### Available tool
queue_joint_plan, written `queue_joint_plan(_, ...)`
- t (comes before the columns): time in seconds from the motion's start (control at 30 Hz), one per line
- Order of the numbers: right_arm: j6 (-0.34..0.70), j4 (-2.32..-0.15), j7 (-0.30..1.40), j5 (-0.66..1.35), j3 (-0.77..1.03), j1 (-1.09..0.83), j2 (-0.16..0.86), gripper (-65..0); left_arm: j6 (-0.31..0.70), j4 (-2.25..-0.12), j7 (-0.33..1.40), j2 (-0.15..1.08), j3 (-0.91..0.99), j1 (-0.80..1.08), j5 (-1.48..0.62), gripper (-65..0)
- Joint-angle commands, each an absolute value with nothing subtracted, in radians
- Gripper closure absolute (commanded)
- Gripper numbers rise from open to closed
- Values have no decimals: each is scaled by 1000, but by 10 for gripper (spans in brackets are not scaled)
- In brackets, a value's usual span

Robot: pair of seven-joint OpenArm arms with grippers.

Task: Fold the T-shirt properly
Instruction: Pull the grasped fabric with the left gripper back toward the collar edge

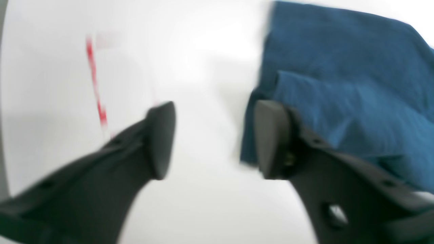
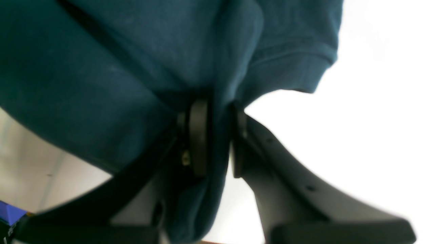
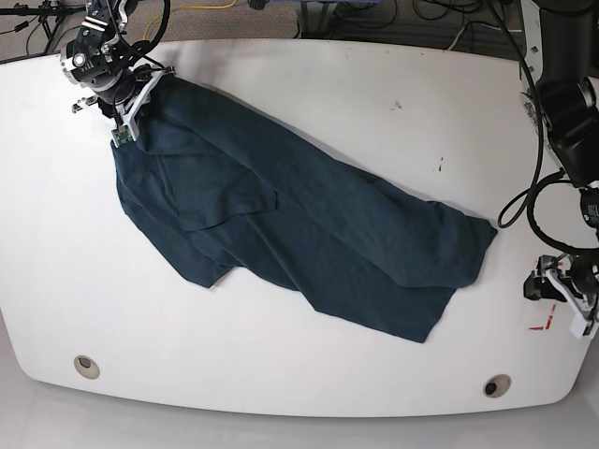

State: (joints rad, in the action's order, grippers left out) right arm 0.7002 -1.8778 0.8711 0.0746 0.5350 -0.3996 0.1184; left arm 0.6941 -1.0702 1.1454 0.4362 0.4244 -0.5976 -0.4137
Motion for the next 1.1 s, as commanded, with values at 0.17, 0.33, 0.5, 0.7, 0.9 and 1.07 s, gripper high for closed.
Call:
queue_joint_plan(0.17, 698, -1923, 858, 79, 538, -398, 128, -94, 698, -1075, 1124, 450, 432, -638, -446, -389)
queue_joint_plan(0.33, 698, -1936, 858, 77, 515, -398, 128, -94, 698, -1076, 1121, 450, 420, -628, -455, -389)
queue_joint_plan(0.5, 698, -1994, 862, 85, 506, -404, 127, -94, 698, -1144, 1121, 444, 352, -559, -456, -389)
queue_joint_plan(0.7, 698, -2029, 863, 79, 510, -398, 85, -95, 698, -1310, 1116, 374, 311, -447, -450, -388)
queue_joint_plan(0.9, 698, -2029, 862, 79, 512, -381, 77, -95, 698, -1362, 1027, 312, 275, -377, -404, -385)
queue_joint_plan(1.07, 698, -2025, 862, 77, 512, -377, 77, -95, 698, -1359, 911, 280, 213, -364, -338, -385)
